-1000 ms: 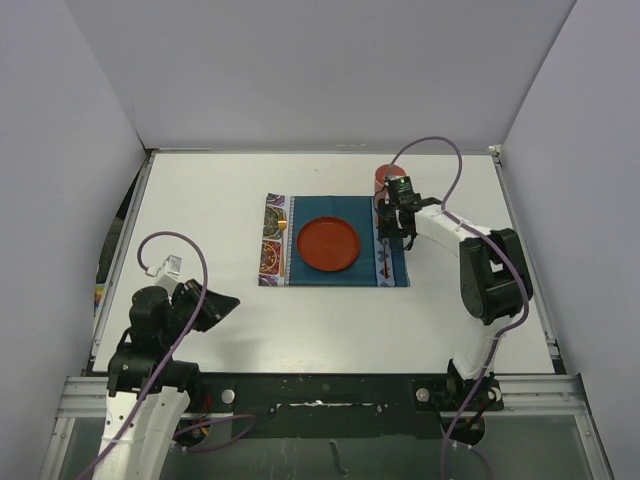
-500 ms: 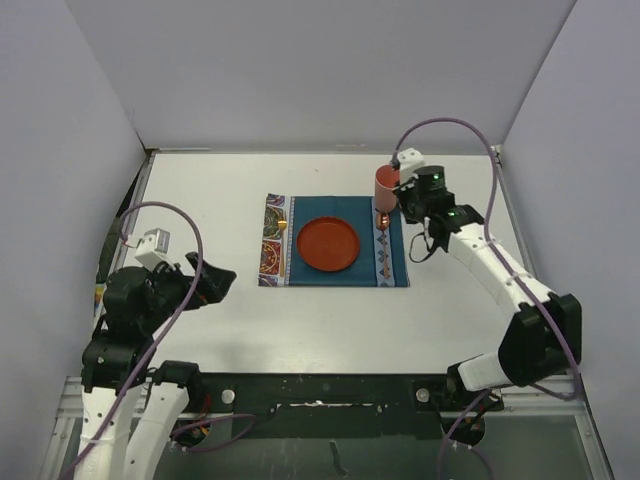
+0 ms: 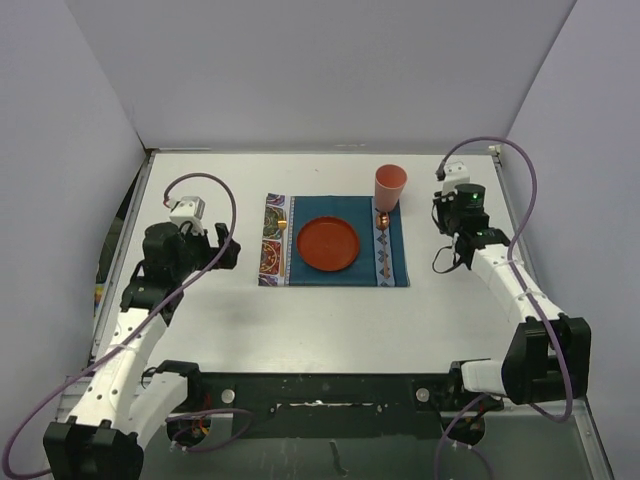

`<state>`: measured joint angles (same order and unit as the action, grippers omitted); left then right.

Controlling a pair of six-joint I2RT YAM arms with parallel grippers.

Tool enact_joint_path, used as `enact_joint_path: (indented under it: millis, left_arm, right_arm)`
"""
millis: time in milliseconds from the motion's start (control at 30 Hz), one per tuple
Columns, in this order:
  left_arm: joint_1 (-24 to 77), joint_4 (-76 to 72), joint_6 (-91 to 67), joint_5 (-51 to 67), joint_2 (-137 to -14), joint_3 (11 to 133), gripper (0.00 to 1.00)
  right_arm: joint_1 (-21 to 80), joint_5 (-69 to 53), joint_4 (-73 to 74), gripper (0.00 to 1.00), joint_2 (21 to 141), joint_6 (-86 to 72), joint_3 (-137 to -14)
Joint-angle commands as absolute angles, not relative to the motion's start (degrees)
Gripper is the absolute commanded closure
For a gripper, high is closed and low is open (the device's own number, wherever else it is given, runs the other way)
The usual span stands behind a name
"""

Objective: Set the dinner table for one person
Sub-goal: Reset both arms

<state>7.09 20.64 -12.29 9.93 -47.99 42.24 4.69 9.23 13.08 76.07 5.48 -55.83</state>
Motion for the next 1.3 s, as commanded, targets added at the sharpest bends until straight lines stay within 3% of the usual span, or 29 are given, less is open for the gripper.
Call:
enact_joint_path:
  millis: [0, 133, 233, 367, 467, 633, 1100, 1267]
  left_arm:
    - [7.2, 3.4, -7.9, 4.2, -50.2, 37.4, 0.02]
    - [7.2, -3.6, -2.3, 0.8, -49.4, 31.6, 0.02]
    - [7.1, -6.0, -2.4, -0.1, -47.5, 28.3, 0.02]
    - [7.2, -12.3, -2.7, 0.6, -46.7, 23.2, 0.02]
    - [7.2, -17.9, -3.8, 0.5, -48.3, 19.9, 0.02]
    - [8.0, -20.6, -2.6, 2.6, -53.5, 19.7, 0.02]
    - [8.7, -37.1, 6.2, 3.4, -64.9, 19.6, 0.02]
    - [8.9, -42.8, 6.6, 3.2, -73.9, 21.0, 0.02]
  right_arm:
    - [8.1, 14.5, -0.9, 0.78, 69.7, 11.9, -48.1]
    - [15.7, 24.6, -14.7, 0.79, 66.1, 20.9, -36.9]
    - [16.2, 28.0, -15.7, 0.80, 63.0, 17.9, -33.5]
    - [9.2, 14.9, -10.1, 0.80, 60.1, 9.8, -35.6]
    - [0.9, -2.5, -16.4, 0.79, 57.8, 7.4, -32.5]
    - [-2.3, -12.0, -20.4, 0.71, 56.3, 3.6, -26.1]
    - [0.1, -0.9, -56.8, 0.69, 77.3, 3.2, -11.7]
    - [1.4, 1.6, -58.8, 0.69, 82.3, 2.7, -13.5]
